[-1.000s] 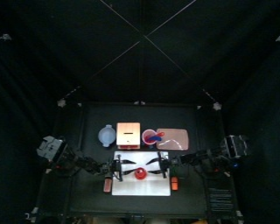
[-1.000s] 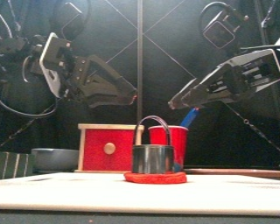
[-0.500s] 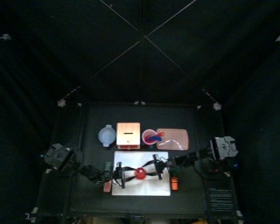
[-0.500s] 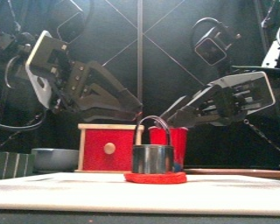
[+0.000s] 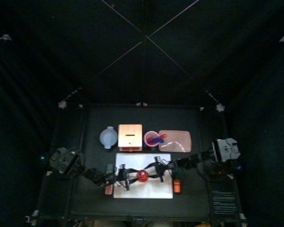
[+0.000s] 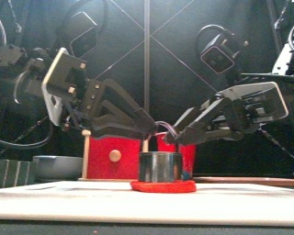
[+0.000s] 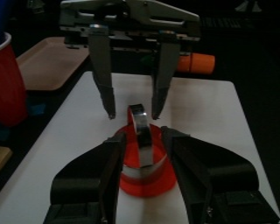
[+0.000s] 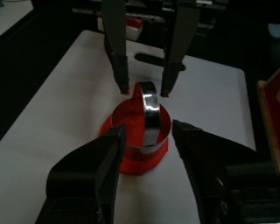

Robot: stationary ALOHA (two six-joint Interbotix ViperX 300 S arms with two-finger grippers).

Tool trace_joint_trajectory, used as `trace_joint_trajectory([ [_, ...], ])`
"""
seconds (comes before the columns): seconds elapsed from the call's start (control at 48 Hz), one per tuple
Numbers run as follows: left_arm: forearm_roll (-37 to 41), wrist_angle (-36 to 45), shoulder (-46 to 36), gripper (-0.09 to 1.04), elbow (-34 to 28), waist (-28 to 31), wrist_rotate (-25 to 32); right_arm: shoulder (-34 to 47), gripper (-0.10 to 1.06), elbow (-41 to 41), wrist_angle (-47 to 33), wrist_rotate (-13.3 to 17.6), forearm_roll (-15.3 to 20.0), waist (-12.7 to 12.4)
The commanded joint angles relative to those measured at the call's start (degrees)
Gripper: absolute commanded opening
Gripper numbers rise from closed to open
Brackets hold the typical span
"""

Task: Get the cutter from the drawer then cut the dough then place the extra dough in the bowl
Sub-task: Cut the dough

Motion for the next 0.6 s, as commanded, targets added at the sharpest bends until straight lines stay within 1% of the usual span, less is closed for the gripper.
trace_joint_trajectory([
  [0.021, -0.09, -0.53, -0.35, 0.78, -1.14, 0.88, 0.00, -1.14, 0.82, -0.70, 0.44, 0.09, 0.18, 0.00],
  [0.208, -0.26, 1.14, 0.26, 0.78, -1.41, 1.41, 0.09, -1.93, 0.82, -0.70, 0.44, 0.09, 1.23, 0.09],
  [0.375, 0.35, 4.22, -0.26, 0.77, -1.49, 1.49, 0.35, -2.20, 0.82, -0.88, 0.44, 0.09, 3.34, 0.18],
  [0.479, 0.88, 5.36, -0.53, 0.77, -1.58, 1.49, 0.18, -2.20, 0.82, -1.23, 0.53, 0.00, 4.39, 0.70],
  [0.604, 0.88, 5.36, -0.62, 0.77, -1.85, 1.49, 0.35, -2.29, 0.82, -1.49, 0.79, -0.62, 4.48, 1.32],
])
